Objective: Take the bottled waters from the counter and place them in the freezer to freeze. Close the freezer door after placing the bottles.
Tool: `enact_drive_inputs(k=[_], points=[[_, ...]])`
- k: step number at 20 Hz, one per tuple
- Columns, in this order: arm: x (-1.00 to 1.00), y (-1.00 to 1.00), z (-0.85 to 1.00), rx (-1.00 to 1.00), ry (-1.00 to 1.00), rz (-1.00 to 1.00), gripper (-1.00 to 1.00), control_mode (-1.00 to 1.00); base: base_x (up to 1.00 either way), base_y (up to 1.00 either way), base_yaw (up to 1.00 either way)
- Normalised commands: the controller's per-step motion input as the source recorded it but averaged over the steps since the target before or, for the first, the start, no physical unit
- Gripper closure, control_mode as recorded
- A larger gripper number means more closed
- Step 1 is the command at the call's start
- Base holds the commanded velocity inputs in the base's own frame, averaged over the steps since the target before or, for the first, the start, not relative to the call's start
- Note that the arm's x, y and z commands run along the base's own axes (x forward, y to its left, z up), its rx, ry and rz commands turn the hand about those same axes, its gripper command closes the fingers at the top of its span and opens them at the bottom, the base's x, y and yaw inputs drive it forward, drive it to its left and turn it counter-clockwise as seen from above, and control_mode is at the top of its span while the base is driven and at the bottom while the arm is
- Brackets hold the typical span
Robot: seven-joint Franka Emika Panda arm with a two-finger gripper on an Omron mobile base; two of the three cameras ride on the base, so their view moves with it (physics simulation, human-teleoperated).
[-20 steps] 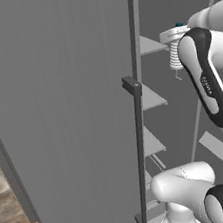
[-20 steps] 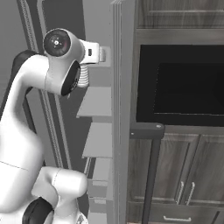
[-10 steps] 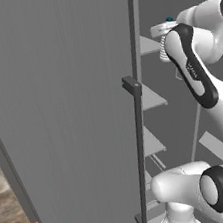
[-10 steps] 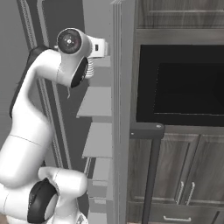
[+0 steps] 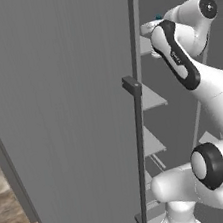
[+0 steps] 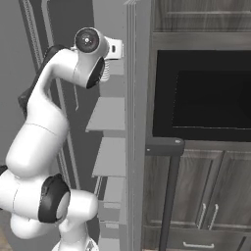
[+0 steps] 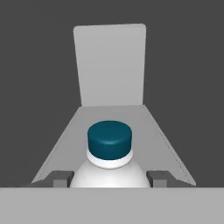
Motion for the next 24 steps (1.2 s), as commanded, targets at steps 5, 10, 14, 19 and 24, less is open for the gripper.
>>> enact_drive_inputs(k=[5, 10, 14, 19, 24], points=[[0.44, 0.00, 0.17, 0.00, 0.10, 0.00, 1.00, -1.00, 0.00, 0.00, 0.00], [0.35, 0.00, 0.01, 0.00, 0.01, 0.01, 1.00, -1.00, 0.00, 0.00, 0.00], [0.43, 0.00, 0.00, 0.00, 0.00, 0.00, 1.00, -1.00, 0.00, 0.00, 0.00], [0.43, 0.00, -0.02, 0.00, 0.00, 0.00, 1.00, -1.00, 0.00, 0.00, 0.00], [0.42, 0.00, -0.02, 0.00, 0.00, 0.00, 1.00, -1.00, 0.00, 0.00, 0.00]])
